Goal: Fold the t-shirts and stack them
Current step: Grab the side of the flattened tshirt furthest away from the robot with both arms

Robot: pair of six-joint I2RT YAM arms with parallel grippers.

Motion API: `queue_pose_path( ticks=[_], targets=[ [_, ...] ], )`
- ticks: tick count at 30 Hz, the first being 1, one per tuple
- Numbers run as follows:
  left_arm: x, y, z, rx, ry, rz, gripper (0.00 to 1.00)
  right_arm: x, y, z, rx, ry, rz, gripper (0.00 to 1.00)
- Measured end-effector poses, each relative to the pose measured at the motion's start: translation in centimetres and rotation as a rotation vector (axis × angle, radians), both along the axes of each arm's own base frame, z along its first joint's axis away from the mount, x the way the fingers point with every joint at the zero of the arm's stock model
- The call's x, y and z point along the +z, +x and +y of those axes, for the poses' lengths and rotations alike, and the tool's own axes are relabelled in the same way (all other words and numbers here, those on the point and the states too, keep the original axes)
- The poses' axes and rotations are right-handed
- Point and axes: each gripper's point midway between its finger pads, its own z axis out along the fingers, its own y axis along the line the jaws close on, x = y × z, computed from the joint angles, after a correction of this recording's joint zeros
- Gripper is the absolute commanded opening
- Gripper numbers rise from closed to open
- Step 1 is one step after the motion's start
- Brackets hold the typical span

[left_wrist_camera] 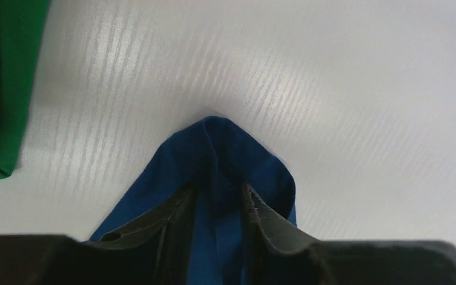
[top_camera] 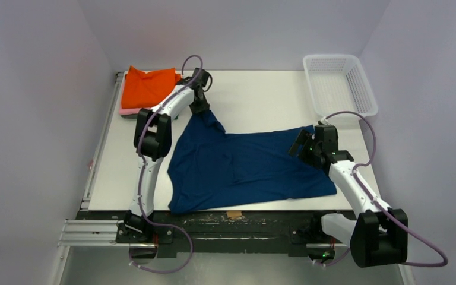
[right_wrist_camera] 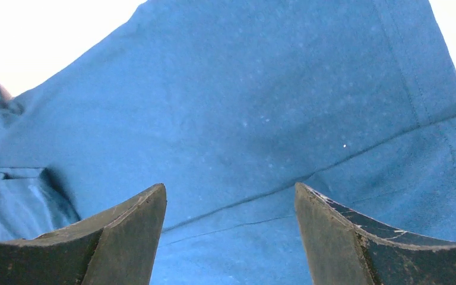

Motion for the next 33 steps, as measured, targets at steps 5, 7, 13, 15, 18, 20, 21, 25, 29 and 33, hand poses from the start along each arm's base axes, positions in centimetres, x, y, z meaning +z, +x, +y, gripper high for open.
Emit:
queue_pose_path(
  ticks=[5, 7, 13, 15, 18, 20, 21, 25, 29, 33],
  targets=[
    [-0.2, -0.2, -0.3, 0.016, -0.019, 0.015, 0.0, 2.3, 0.4, 0.0, 0.004, 0.002, -0.084, 0.77],
    [-0.3, -0.2, -0.2, 0.019, -0.014, 0.018, 0.0, 2.6, 0.3, -0.1, 0.0, -0.003, -0.098, 0.77],
    [-0.3, -0.4, 0.3, 0.013, 0.016, 0.022, 0.0, 3.0, 0.5, -1.0, -0.03, -0.04, -0.116, 0.77],
    [-0.2, -0.5, 0.4, 0.003, 0.018, 0.018, 0.0, 3.1, 0.8, -1.4, -0.045, -0.057, -0.116, 0.76],
    [0.4, -1.7, 0.6, -0.009, 0.006, 0.015, 0.0, 4.0, 2.8, -1.9, -0.07, -0.085, -0.11, 0.76],
    [1.3, -3.2, 0.8, -0.014, -0.005, 0.004, 0.0, 4.4, 4.5, -2.5, -0.096, -0.121, -0.102, 0.76],
    [1.5, -3.4, 0.8, -0.015, -0.005, 0.004, 0.0, 4.5, 5.5, -2.8, -0.109, -0.14, -0.095, 0.76],
    [4.0, -4.9, 0.8, -0.027, -0.033, -0.054, 0.0, 3.9, 9.3, -4.4, -0.173, -0.23, -0.048, 0.75],
    [5.6, -5.8, 0.4, -0.051, -0.058, -0.101, 0.0, 1.9, 13.9, -5.5, -0.213, -0.315, 0.037, 0.73],
    [5.5, -6.6, 0.1, -0.069, -0.069, -0.108, 0.0, -0.7, 17.9, -6.4, -0.239, -0.385, 0.112, 0.7]
  ],
)
